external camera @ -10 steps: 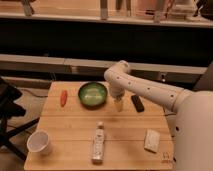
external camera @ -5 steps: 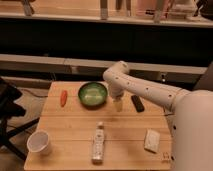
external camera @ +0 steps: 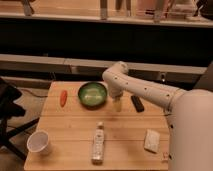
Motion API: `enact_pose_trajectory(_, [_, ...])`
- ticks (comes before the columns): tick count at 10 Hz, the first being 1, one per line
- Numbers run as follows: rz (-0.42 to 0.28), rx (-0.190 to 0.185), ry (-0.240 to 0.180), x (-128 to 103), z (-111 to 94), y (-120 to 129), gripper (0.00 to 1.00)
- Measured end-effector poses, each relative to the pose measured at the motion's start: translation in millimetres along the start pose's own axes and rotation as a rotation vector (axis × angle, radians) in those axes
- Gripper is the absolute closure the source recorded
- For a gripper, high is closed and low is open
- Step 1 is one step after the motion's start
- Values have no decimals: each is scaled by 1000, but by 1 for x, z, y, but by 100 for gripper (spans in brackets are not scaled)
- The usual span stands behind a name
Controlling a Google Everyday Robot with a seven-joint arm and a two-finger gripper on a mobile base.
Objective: Push the ceramic bowl across the table
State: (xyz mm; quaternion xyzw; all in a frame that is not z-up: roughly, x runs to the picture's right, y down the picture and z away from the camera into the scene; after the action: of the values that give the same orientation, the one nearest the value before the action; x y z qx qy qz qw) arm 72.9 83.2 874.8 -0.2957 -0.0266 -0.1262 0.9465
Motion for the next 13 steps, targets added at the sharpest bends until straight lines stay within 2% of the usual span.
enact_pose_trajectory(3, [0,-6,2,-1,4,-2,66])
enact_pose_trajectory(5, [-5,-6,1,-1,5,-4,89])
enact_pose_trajectory(6, [-11,-6,-2,-6,6,-7,96])
enact_pose_trajectory(7, [-22,-6,-5,-15,7,-11,100])
enact_pose_trajectory(9, [-41,-7,-5,-19,9,-14,100])
enact_pose_trajectory(11, [-72,-7,-8,-37,12,-22,100])
enact_pose_trajectory(13, [-84,-2,-5,-38,13,-26,100])
